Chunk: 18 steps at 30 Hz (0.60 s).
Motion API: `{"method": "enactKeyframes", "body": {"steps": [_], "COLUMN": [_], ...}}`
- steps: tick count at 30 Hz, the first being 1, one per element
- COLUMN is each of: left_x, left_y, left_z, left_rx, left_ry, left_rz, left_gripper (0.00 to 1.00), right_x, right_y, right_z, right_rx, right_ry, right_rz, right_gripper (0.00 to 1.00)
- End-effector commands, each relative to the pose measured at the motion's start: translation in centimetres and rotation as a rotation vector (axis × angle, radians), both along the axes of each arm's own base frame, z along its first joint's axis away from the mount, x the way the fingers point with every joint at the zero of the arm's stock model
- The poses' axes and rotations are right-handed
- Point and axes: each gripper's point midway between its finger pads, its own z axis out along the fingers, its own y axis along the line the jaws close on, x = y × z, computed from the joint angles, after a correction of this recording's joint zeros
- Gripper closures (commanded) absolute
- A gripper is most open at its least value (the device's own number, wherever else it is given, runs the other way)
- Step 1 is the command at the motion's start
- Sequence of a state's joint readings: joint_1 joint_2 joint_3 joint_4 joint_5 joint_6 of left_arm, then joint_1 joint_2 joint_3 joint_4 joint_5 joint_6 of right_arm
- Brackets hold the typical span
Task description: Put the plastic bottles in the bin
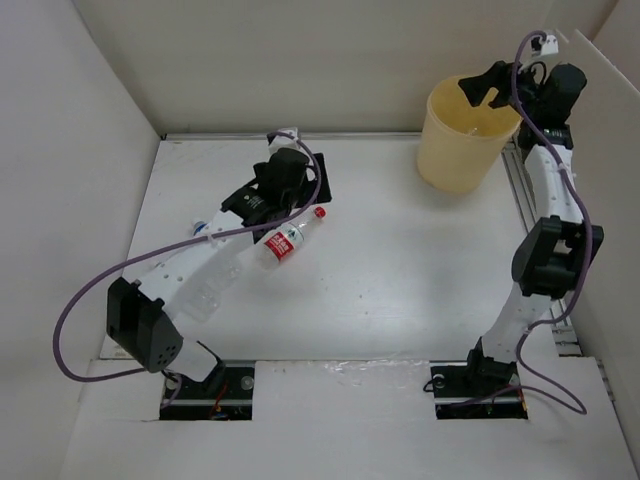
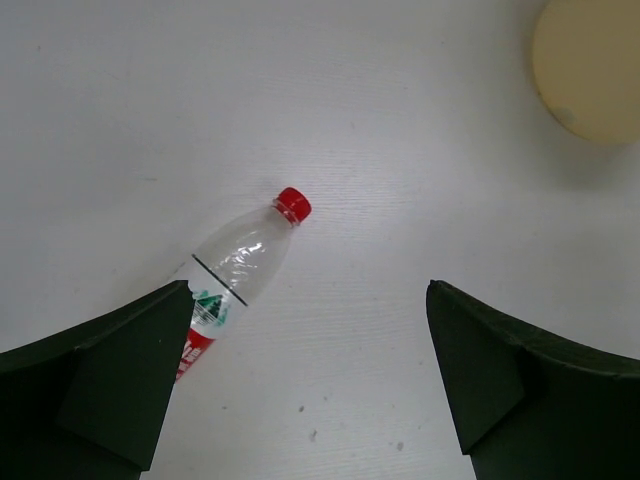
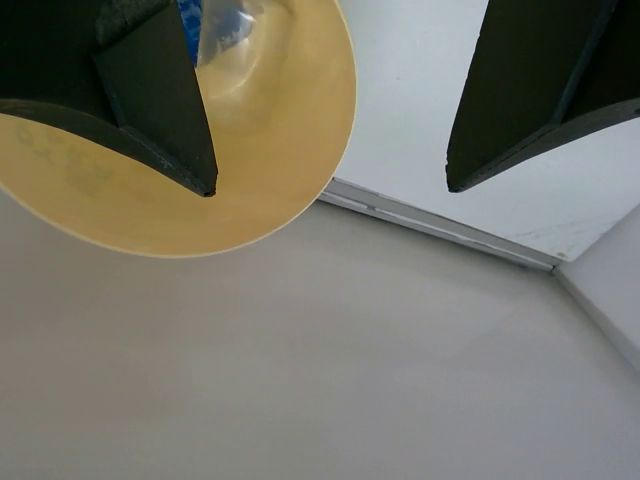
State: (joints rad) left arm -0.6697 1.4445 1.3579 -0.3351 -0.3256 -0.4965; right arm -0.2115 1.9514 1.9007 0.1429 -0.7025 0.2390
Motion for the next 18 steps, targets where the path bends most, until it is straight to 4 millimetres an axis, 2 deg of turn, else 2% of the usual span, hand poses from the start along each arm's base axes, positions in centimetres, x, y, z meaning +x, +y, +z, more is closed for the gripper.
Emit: {"method": "enactKeyframes", "body": {"steps": [1, 3, 4, 5, 6, 7, 8, 9, 10, 11, 12, 13, 14, 15, 17, 18], "left_x": [1.7, 2.1, 2.2, 2.6, 2.8, 3.0, 3.1, 3.2, 3.0, 2.9, 2.8, 2.6, 2.7, 2.8, 2.7, 2.5], "left_y": [0.3, 1.5, 1.7, 2.4, 2.8, 2.9, 3.2, 3.3, 3.4, 3.8, 4.4, 4.6, 5.1, 5.1, 5.3, 5.4], "left_z": [-0.7, -1.9, -1.9, -2.8, -2.8, -3.4, -4.2, -4.7, -5.2, -7.3, -8.4, -9.5, -10.4, -11.4, -12.3, -13.2], "left_rx": [0.102, 0.187, 0.210, 0.240, 0.253, 0.274, 0.297, 0.298, 0.312, 0.344, 0.364, 0.383, 0.396, 0.413, 0.446, 0.458], "left_ry": [0.022, 0.049, 0.050, 0.069, 0.068, 0.077, 0.100, 0.113, 0.122, 0.178, 0.218, 0.252, 0.279, 0.308, 0.316, 0.337], "left_rz": [-0.056, -0.040, -0.036, -0.024, -0.023, -0.021, -0.032, -0.047, -0.053, -0.065, -0.070, -0.073, -0.064, -0.068, -0.092, -0.095], "left_gripper": [0.00, 0.00, 0.00, 0.00, 0.00, 0.00, 0.00, 0.00, 0.00, 0.00, 0.00, 0.00, 0.00, 0.00, 0.00, 0.00], "right_x": [-4.2, -4.9, -6.2, -6.9, -7.6, -8.5, -10.4, -11.1, -11.9, -13.9, -15.2, -15.8, -16.8, -18.7, -20.0, -21.3], "right_y": [-0.9, -1.4, -1.0, -1.3, -0.9, -0.6, -0.1, 0.9, 1.1, 2.2, 2.5, 3.0, 3.6, 4.0, 6.1, 6.8], "right_z": [7.5, 7.0, 8.2, 8.5, 7.6, 7.9, 9.5, 8.2, 8.0, 7.6, 9.1, 7.6, 7.7, 8.9, 8.2, 8.7], "right_rx": [-0.069, -0.067, -0.060, -0.061, -0.049, -0.052, -0.060, -0.066, -0.065, -0.065, -0.082, -0.080, -0.081, -0.098, -0.091, -0.092], "right_ry": [-0.178, -0.165, -0.181, -0.185, -0.159, -0.163, -0.197, -0.177, -0.172, -0.169, -0.211, -0.187, -0.194, -0.235, -0.232, -0.247], "right_rz": [-0.072, -0.084, -0.082, -0.091, -0.078, -0.067, -0.067, -0.035, -0.035, -0.014, -0.015, -0.013, -0.004, -0.006, 0.042, 0.056], "right_gripper": [0.00, 0.00, 0.00, 0.00, 0.00, 0.00, 0.00, 0.00, 0.00, 0.00, 0.00, 0.00, 0.00, 0.00, 0.00, 0.00]}}
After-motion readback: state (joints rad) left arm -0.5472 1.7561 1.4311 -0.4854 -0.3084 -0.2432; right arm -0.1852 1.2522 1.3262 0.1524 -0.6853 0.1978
